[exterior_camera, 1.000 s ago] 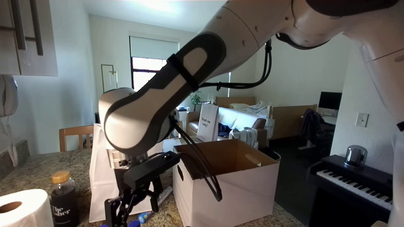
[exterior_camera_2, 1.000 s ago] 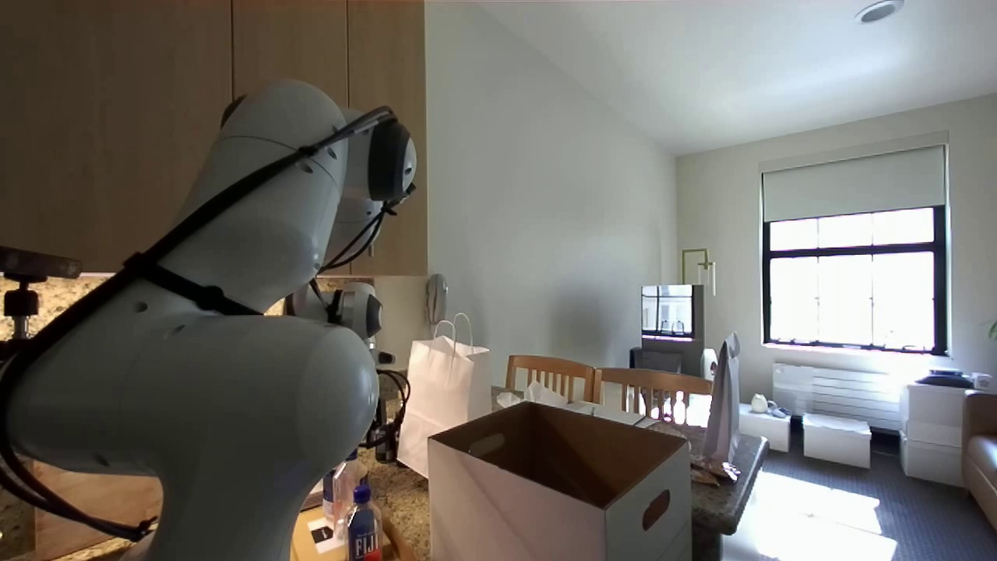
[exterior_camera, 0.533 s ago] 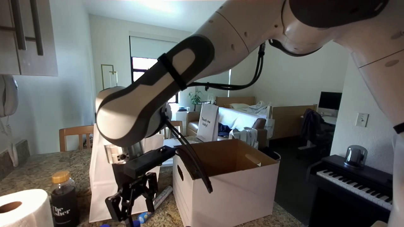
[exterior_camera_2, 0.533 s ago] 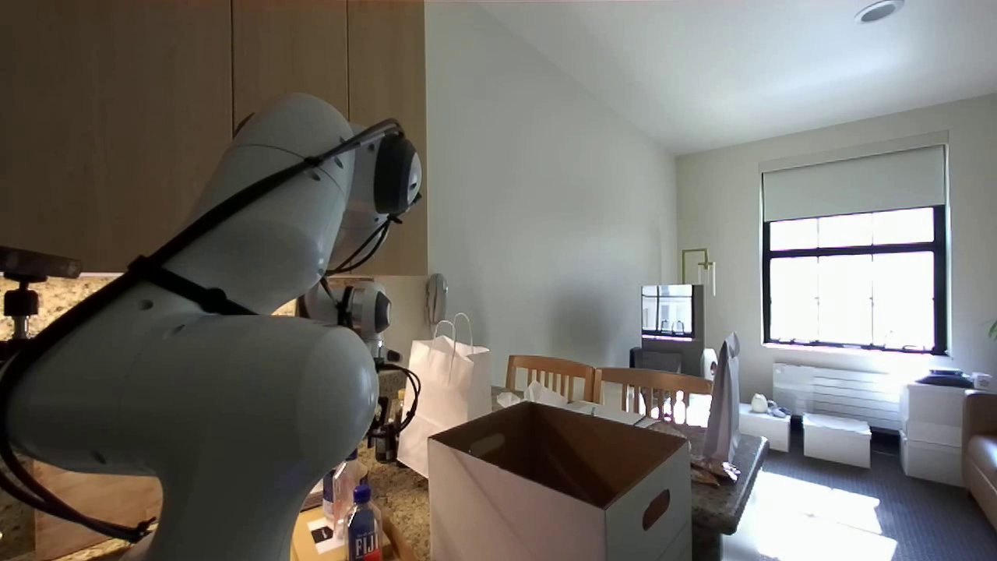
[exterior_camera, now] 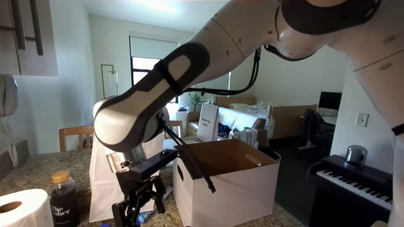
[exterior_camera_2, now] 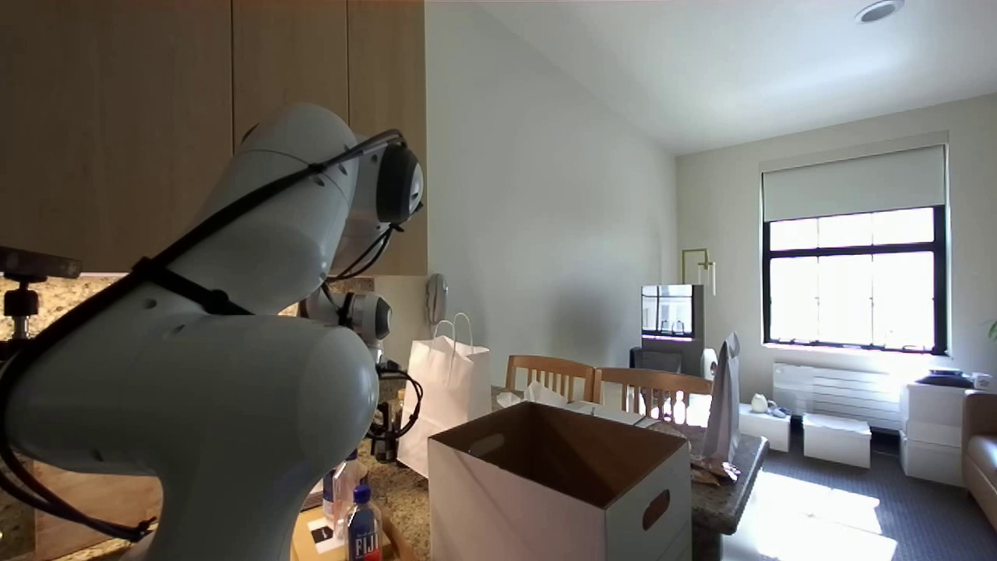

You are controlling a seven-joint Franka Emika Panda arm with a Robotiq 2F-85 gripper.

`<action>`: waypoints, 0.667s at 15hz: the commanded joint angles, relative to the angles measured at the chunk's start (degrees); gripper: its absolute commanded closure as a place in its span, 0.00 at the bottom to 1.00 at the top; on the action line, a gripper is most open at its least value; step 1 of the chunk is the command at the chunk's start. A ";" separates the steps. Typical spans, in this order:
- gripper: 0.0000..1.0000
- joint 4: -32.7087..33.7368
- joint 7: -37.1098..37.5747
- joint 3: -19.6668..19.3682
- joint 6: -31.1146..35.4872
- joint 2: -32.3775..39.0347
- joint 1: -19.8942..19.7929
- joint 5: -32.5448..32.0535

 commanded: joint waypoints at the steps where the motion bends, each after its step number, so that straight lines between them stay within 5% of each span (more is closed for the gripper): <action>1: 0.00 2.15 -1.58 -0.26 -0.66 1.51 0.64 1.41; 6: 0.00 3.66 -0.72 -0.37 1.87 3.32 1.20 1.76; 7: 0.25 3.74 -0.59 -0.47 2.69 3.46 1.32 1.55; 10: 0.40 4.38 -0.66 -0.63 3.15 3.79 1.22 1.69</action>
